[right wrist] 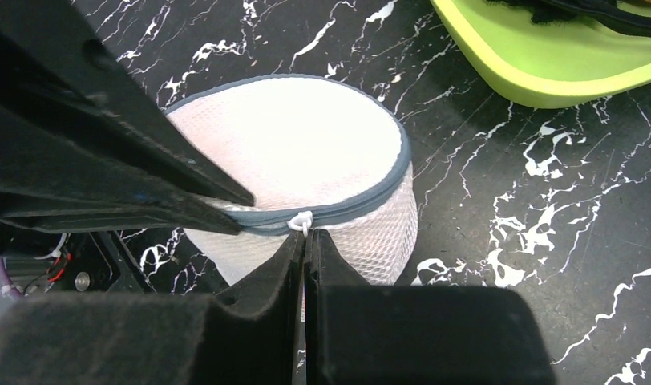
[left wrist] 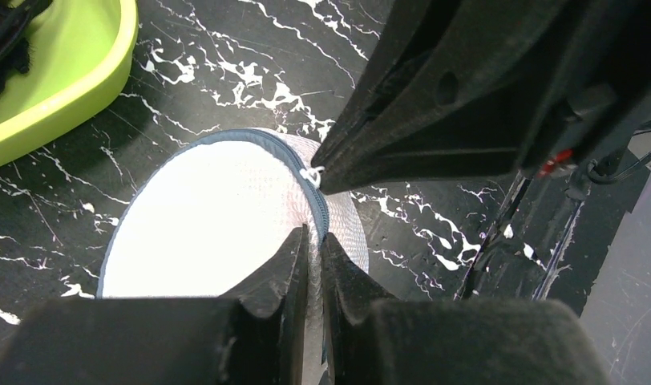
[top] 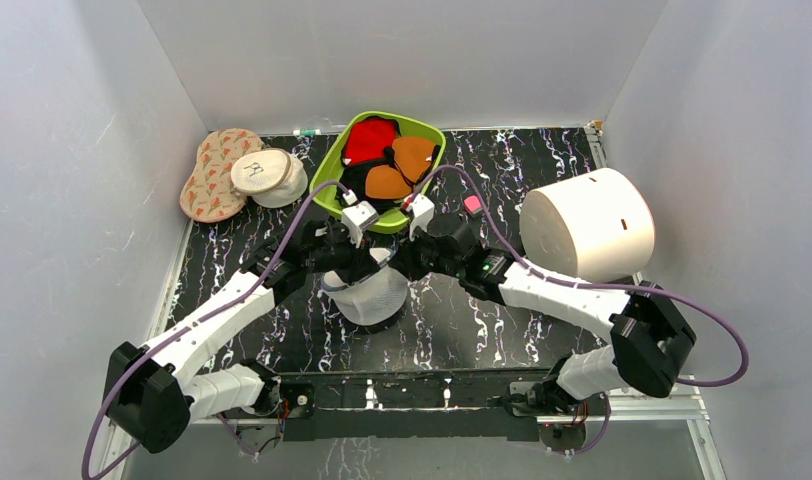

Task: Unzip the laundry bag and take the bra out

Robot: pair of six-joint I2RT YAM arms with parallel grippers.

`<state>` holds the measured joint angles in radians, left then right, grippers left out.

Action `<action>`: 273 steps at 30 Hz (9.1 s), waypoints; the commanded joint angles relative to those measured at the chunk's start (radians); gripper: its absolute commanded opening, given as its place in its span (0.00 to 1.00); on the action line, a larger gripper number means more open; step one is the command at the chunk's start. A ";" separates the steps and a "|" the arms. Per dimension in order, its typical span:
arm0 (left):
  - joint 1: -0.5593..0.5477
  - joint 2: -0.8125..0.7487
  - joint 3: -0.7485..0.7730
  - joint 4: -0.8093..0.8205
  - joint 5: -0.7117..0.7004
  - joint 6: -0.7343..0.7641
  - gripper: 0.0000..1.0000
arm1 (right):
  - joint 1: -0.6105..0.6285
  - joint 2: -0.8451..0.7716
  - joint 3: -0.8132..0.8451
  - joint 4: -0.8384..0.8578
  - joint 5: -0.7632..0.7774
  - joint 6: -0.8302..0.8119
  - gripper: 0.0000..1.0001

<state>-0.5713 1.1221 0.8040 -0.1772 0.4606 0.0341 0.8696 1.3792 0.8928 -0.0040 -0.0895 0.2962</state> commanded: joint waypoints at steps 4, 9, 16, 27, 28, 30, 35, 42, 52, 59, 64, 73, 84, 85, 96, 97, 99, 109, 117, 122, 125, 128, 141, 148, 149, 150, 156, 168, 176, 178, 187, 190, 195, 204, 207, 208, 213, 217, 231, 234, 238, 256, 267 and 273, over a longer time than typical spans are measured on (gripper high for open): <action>-0.003 -0.070 -0.020 0.040 0.113 0.006 0.00 | -0.131 0.031 0.047 0.047 -0.063 0.037 0.00; -0.003 -0.073 -0.019 0.040 0.117 0.007 0.00 | -0.219 0.071 0.036 0.034 -0.142 0.048 0.00; -0.003 -0.077 -0.017 0.036 0.076 0.003 0.00 | -0.230 0.103 0.076 -0.030 -0.231 -0.018 0.00; -0.004 -0.041 -0.007 0.015 -0.013 0.012 0.27 | -0.189 -0.013 0.036 0.083 -0.384 0.001 0.00; -0.003 -0.039 -0.006 0.015 -0.020 0.012 0.31 | -0.182 -0.017 0.040 0.080 -0.385 -0.003 0.00; -0.004 -0.037 -0.006 0.013 -0.032 0.011 0.36 | -0.171 -0.021 0.048 0.073 -0.378 -0.009 0.00; -0.004 -0.024 -0.003 0.008 -0.047 0.010 0.44 | -0.150 -0.022 0.056 0.068 -0.375 -0.009 0.00; -0.004 -0.023 -0.004 0.008 -0.056 0.009 0.39 | -0.077 -0.003 0.078 0.049 -0.353 -0.015 0.00; -0.003 -0.028 -0.001 0.005 -0.041 0.009 0.08 | -0.070 0.009 0.067 0.050 -0.264 0.000 0.00; -0.002 -0.060 -0.008 0.017 -0.021 0.008 0.00 | -0.100 0.025 0.061 0.019 -0.154 0.038 0.00; -0.003 -0.092 -0.021 0.033 -0.014 0.006 0.00 | -0.240 0.064 0.040 0.038 -0.288 0.110 0.00; -0.003 -0.080 -0.014 0.024 -0.037 0.001 0.00 | -0.265 0.063 0.034 0.046 -0.379 0.094 0.00; -0.003 -0.005 0.006 0.012 -0.037 -0.009 0.39 | -0.243 0.037 0.026 0.073 -0.455 0.106 0.00; -0.004 -0.004 0.005 0.015 -0.032 -0.011 0.41 | -0.237 0.037 0.024 0.073 -0.455 0.108 0.00; -0.004 0.016 0.014 0.026 -0.037 -0.039 0.44 | -0.187 -0.007 -0.014 0.104 -0.396 0.198 0.00; -0.004 0.012 0.009 0.034 -0.036 -0.044 0.44 | -0.185 -0.009 -0.018 0.106 -0.388 0.204 0.00; -0.003 0.003 -0.016 0.069 -0.028 -0.046 0.39 | -0.185 -0.003 -0.034 0.129 -0.379 0.218 0.00; 0.022 -0.031 -0.115 0.208 0.012 -0.038 0.16 | -0.182 0.063 -0.019 0.190 -0.377 0.364 0.00; 0.018 0.056 -0.076 0.195 0.094 -0.071 0.55 | -0.174 0.161 0.047 0.144 -0.490 0.346 0.00; 0.012 0.002 -0.066 0.178 0.075 -0.064 0.40 | -0.170 0.125 0.024 0.148 -0.476 0.261 0.00; 0.010 -0.018 -0.088 0.172 -0.007 -0.072 0.30 | -0.171 0.090 0.057 0.069 -0.457 0.255 0.00; -0.011 -0.029 -0.086 0.147 -0.069 -0.074 0.29 | -0.169 0.054 0.024 0.115 -0.467 0.281 0.00; -0.024 -0.069 -0.085 0.133 -0.106 -0.053 0.34 | -0.080 -0.006 -0.031 0.180 -0.333 0.324 0.00; -0.039 -0.127 -0.098 0.124 -0.142 -0.041 0.03 | -0.067 -0.012 -0.016 0.143 -0.242 0.340 0.00; -0.040 -0.126 -0.097 0.126 -0.136 -0.043 0.01 | -0.067 -0.014 -0.018 0.140 -0.218 0.344 0.00; -0.041 -0.125 -0.095 0.128 -0.129 -0.044 0.00 | -0.068 -0.017 -0.026 0.145 -0.199 0.350 0.00; -0.042 -0.148 -0.103 0.149 -0.099 -0.052 0.00 | -0.103 -0.015 -0.028 0.134 -0.163 0.349 0.00; -0.042 -0.175 -0.108 0.151 -0.122 -0.059 0.00 | -0.268 0.078 -0.040 0.140 -0.330 0.293 0.00; -0.042 -0.119 -0.086 0.131 -0.113 -0.052 0.29 | -0.210 0.032 -0.011 0.125 -0.345 0.291 0.00; -0.043 -0.105 -0.082 0.128 -0.104 -0.050 0.41 | -0.184 0.029 -0.003 0.120 -0.341 0.295 0.00; -0.047 -0.092 -0.076 0.113 -0.123 -0.045 0.73 | -0.065 0.024 0.063 0.075 -0.271 0.293 0.00; -0.047 -0.142 -0.094 0.119 -0.194 -0.042 0.79 | -0.063 -0.026 0.043 0.049 -0.245 0.289 0.00; -0.048 -0.199 -0.105 0.110 -0.320 -0.039 0.80 | -0.063 -0.070 0.031 -0.009 -0.218 0.272 0.00; -0.095 -0.195 -0.117 0.090 -0.312 -0.010 0.93 | -0.063 -0.095 0.055 -0.062 -0.216 0.253 0.00; -0.103 -0.197 -0.082 0.015 -0.352 0.011 0.96 | -0.063 -0.094 0.057 -0.057 -0.224 0.256 0.00; -0.104 -0.201 -0.069 -0.016 -0.364 0.029 0.95 | -0.063 -0.094 0.055 -0.055 -0.225 0.259 0.00; -0.113 -0.223 -0.004 -0.151 -0.387 0.172 0.84 | -0.063 -0.096 0.040 -0.030 -0.233 0.267 0.00; -0.130 -0.212 0.066 -0.209 -0.426 0.185 0.86 | -0.063 -0.091 0.041 -0.018 -0.240 0.268 0.00; -0.204 -0.089 0.281 -0.333 -0.369 0.124 0.97 | -0.063 -0.103 0.035 -0.016 -0.237 0.264 0.00; -0.213 -0.057 0.291 -0.354 -0.367 0.121 0.97 | -0.062 -0.103 0.033 -0.013 -0.236 0.264 0.00; -0.236 -0.007 0.284 -0.358 -0.379 0.106 0.95 | -0.063 -0.097 0.038 -0.010 -0.240 0.265 0.00; -0.244 0.053 0.248 -0.371 -0.441 -0.049 0.47 | -0.061 -0.092 0.035 -0.008 -0.243 0.271 0.00; -0.244 0.059 0.306 -0.458 -0.425 -0.018 0.22 | -0.061 -0.083 0.019 -0.002 -0.231 0.274 0.00; -0.245 0.015 0.321 -0.481 -0.377 0.016 0.04 | -0.061 -0.073 0.019 0.005 -0.201 0.277 0.00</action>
<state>-0.8120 1.1950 1.0851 -0.6102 0.0425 0.0174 0.8043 1.3136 0.9016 -0.0776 -0.3187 0.5713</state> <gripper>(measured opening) 0.121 0.009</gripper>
